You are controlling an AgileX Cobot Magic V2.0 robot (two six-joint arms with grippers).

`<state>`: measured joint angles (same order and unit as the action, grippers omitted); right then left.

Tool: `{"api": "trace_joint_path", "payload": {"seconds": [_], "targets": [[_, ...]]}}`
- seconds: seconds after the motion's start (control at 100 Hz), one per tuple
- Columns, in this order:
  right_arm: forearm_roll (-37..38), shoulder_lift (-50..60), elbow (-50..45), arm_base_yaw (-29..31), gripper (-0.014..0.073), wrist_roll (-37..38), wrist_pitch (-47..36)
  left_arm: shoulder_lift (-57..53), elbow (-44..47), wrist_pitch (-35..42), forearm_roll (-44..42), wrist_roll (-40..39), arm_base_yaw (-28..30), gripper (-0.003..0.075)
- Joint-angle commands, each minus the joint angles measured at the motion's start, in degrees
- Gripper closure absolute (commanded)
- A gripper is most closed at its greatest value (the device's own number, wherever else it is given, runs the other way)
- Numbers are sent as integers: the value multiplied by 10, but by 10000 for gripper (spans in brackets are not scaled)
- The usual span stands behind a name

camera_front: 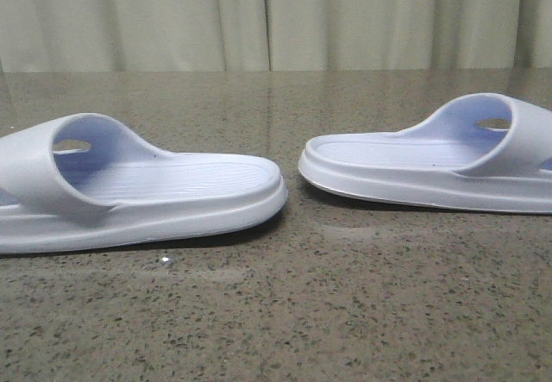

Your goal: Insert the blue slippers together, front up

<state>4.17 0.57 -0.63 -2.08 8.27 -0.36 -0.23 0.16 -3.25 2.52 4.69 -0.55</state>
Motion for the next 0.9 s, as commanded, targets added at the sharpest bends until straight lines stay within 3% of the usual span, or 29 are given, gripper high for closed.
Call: {"api": "trace_joint_path", "payload": {"seconds": [0.0,0.4,0.57,0.89], "targets": [[-1,11,-11,3,701,-2,-45,-17,5,46,0,-6,-3,704],[-1,11,-11,3,701,-2,-43,-17,5,46,27,-6,-3,705],[-1,11,-7,3,700,-2,-42,-17,-2,48,96,-6,-3,705],[-9,-8,74,3,700,13,50,7,-81,-4,172,-6,-3,705]]}}
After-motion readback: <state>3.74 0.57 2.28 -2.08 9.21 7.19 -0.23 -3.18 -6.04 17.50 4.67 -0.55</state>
